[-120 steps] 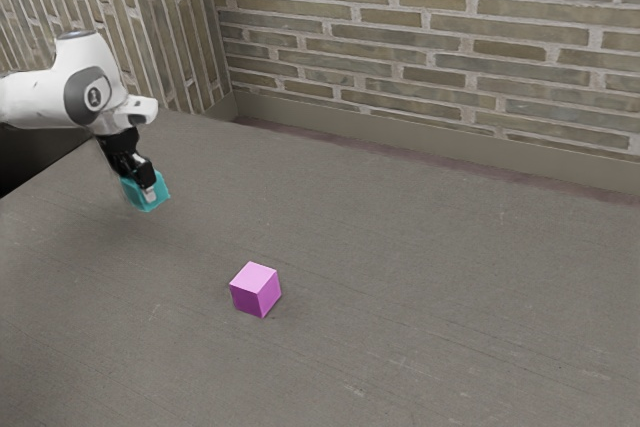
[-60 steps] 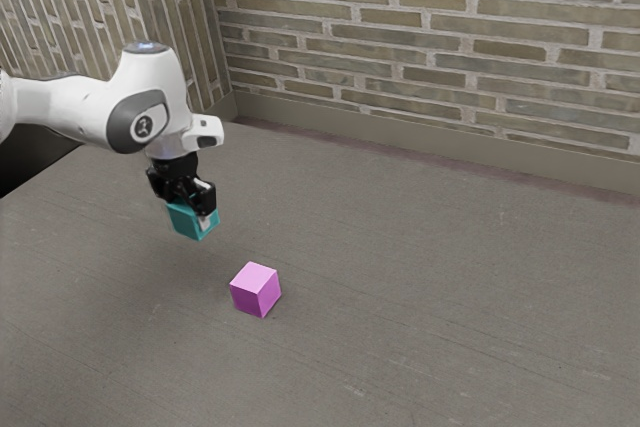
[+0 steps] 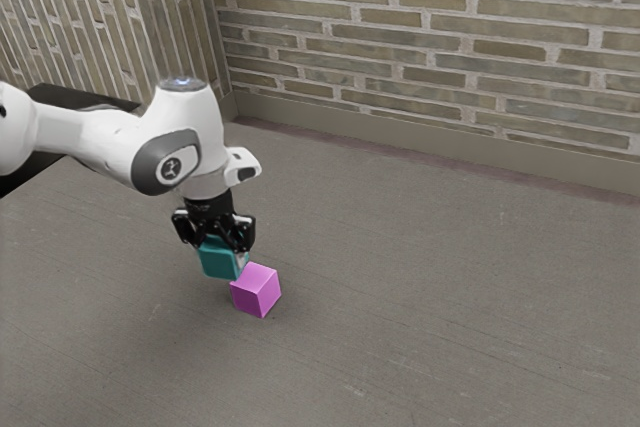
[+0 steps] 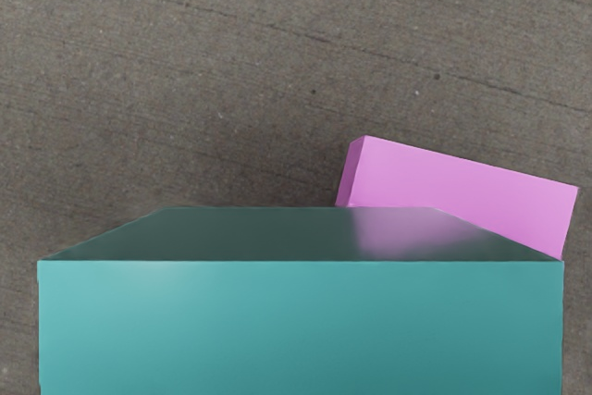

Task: Pick up the blue block with one arm, and put the blue block on the pink block with one arm

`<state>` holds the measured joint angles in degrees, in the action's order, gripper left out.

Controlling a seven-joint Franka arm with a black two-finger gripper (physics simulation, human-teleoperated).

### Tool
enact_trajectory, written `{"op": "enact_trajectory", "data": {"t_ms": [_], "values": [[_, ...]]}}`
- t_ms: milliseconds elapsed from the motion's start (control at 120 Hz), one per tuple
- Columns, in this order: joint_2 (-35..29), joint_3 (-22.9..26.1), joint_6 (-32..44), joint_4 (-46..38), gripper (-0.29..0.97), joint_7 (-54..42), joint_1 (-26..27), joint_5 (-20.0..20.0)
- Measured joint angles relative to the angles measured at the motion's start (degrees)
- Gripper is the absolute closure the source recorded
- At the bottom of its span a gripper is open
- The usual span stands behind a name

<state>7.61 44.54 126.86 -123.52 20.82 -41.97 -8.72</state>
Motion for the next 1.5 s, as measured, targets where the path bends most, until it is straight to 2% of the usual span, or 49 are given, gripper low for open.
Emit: {"op": "enact_trajectory", "data": {"t_ms": [58, 150, 250, 492, 1033, 1500], "values": [[0.03, 1.58, 0.97, -0.63, 0.30, 1.47, -1.13, 0.12], [0.35, 7.27, 2.47, -1.33, 0.30, 3.10, -6.01, 0.36], [0.47, 9.08, 3.65, -2.00, 0.30, 4.24, -7.59, 1.26], [1.47, 9.28, 5.24, -2.32, 0.30, 3.32, -8.35, 2.97], [2.73, 9.33, 5.26, -2.14, 0.29, -7.16, -8.50, 3.28], [5.38, 8.99, 4.16, 0.77, 0.29, -12.45, -8.07, 3.42]]}}
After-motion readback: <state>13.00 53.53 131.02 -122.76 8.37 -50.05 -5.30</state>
